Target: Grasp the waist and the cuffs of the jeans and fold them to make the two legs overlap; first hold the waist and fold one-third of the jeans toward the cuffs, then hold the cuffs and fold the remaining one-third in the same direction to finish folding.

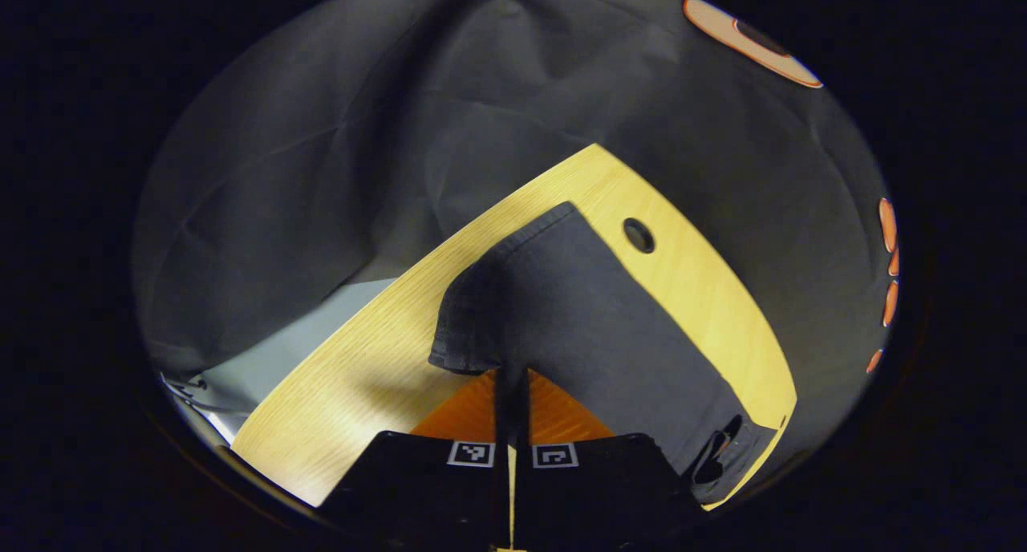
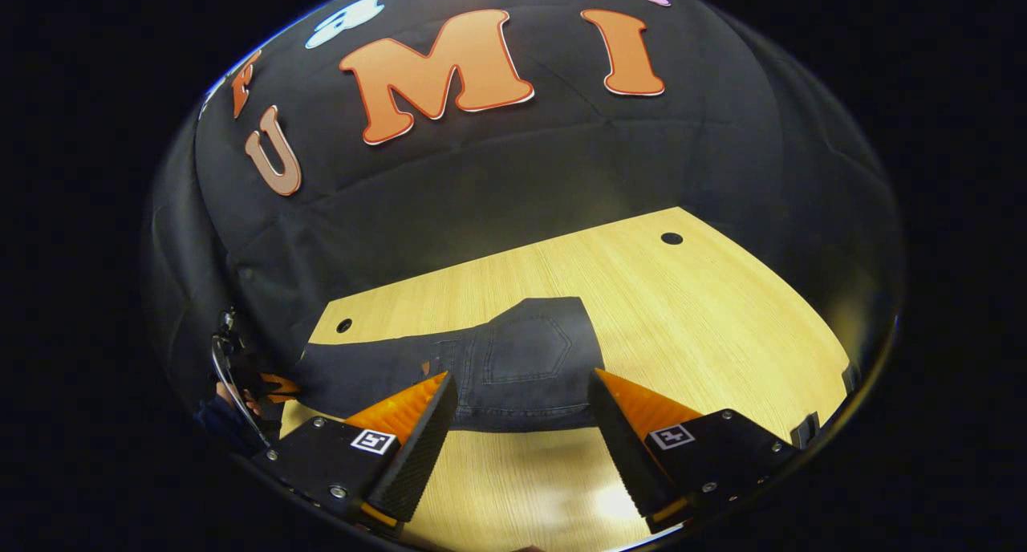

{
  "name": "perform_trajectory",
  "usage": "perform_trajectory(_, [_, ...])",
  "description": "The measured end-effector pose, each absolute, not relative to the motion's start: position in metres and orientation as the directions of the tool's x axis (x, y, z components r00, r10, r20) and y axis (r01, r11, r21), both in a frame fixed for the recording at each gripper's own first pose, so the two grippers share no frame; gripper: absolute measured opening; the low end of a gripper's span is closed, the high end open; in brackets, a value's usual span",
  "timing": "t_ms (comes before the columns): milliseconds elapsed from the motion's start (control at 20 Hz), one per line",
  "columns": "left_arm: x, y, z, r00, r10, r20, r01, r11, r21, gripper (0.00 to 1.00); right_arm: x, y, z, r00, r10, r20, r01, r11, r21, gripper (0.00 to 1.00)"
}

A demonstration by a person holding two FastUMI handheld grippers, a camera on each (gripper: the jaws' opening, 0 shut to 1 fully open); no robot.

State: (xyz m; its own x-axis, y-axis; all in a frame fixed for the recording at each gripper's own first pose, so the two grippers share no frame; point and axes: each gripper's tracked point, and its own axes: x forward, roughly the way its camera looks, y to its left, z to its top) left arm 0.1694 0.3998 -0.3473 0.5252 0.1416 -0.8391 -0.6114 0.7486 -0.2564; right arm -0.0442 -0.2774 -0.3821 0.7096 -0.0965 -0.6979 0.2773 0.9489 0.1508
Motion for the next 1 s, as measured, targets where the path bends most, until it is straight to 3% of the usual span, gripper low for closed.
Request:
perform_trajectory(300, [0.185,0.373,-0.296,0.642,0.121,-0.757,-0.471,0.841,-0.265,0.02,-0.038,-0.265,-0.377,0.715,-0.098,-0.692,0.26,0.956,0.133,0.99])
perform_trajectory(550, [0.199,0.322,-0.215,0.742,0.102,-0.662,-0.376,0.882,-0.285,0.02,-0.027,-0.279,-0.373,0.724,-0.063,-0.687,0.223,0.964,0.147,0.99])
perform_trajectory(1000, [0.212,0.204,-0.126,0.826,0.039,-0.562,-0.218,0.942,-0.256,0.02,-0.024,-0.323,-0.364,0.751,-0.038,-0.659,0.183,0.971,0.153,0.99])
